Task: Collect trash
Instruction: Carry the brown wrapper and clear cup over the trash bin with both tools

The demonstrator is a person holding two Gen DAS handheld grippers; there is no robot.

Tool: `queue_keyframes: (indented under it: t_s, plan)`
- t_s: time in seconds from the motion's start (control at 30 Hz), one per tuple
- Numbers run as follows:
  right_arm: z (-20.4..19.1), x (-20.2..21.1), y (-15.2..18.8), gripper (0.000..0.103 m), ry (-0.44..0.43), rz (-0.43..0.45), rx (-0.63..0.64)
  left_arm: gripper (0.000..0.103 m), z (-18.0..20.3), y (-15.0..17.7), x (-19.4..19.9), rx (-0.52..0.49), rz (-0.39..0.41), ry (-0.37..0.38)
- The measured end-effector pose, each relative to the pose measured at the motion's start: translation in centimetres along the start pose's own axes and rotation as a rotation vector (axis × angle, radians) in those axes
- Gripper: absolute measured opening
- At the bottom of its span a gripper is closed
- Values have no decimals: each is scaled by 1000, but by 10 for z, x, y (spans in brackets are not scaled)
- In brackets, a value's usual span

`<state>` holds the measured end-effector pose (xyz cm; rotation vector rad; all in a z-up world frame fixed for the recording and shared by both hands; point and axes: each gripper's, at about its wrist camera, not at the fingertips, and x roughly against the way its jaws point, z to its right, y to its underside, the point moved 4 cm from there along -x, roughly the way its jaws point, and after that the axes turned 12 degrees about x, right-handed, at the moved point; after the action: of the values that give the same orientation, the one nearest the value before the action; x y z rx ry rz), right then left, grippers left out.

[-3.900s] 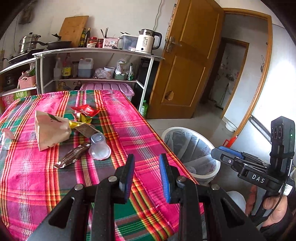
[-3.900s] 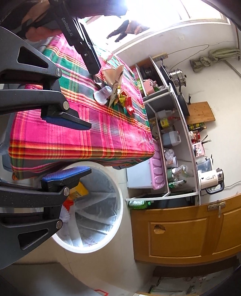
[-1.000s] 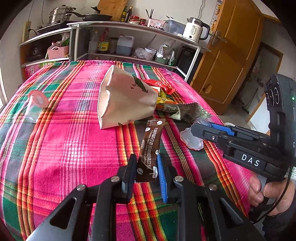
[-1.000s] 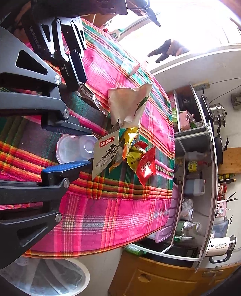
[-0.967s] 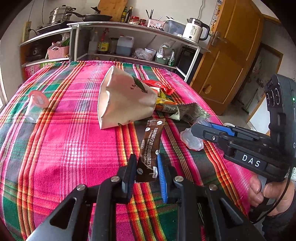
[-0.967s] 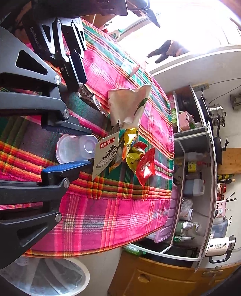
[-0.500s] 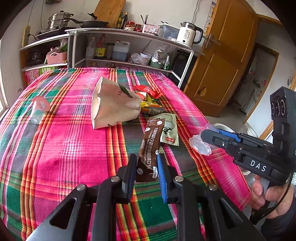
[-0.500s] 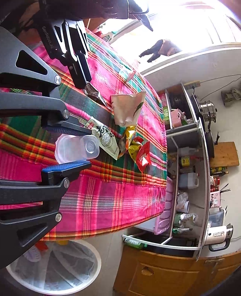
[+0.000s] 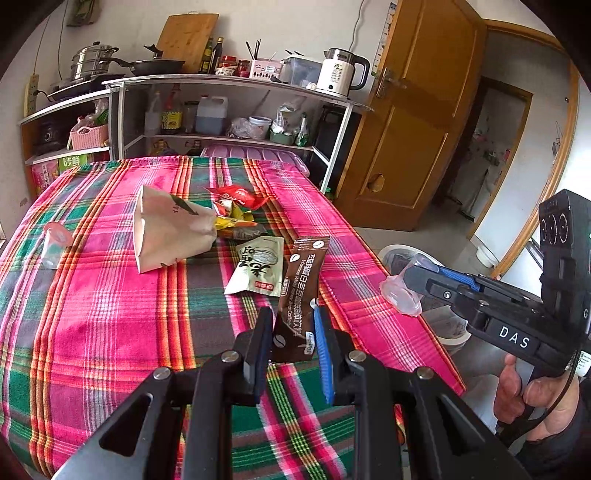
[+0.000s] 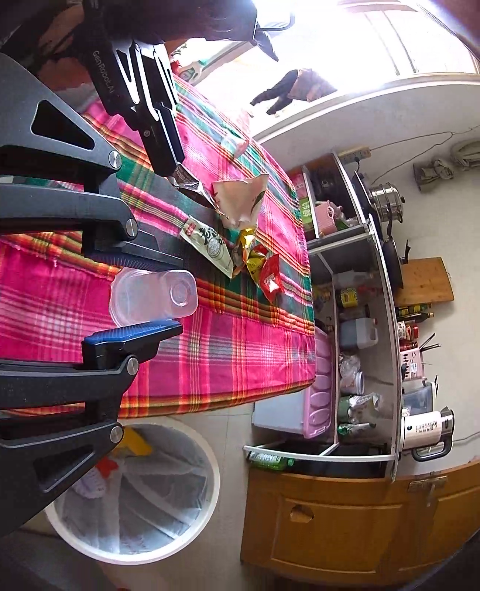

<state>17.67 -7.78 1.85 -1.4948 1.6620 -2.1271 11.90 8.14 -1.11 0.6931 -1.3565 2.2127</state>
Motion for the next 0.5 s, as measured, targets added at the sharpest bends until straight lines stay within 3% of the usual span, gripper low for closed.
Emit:
queue_keyframes:
  t_s: [0.5]
  plan:
    - [51, 52, 25, 28, 98, 51, -96, 24, 78, 5, -15, -109, -35, 94]
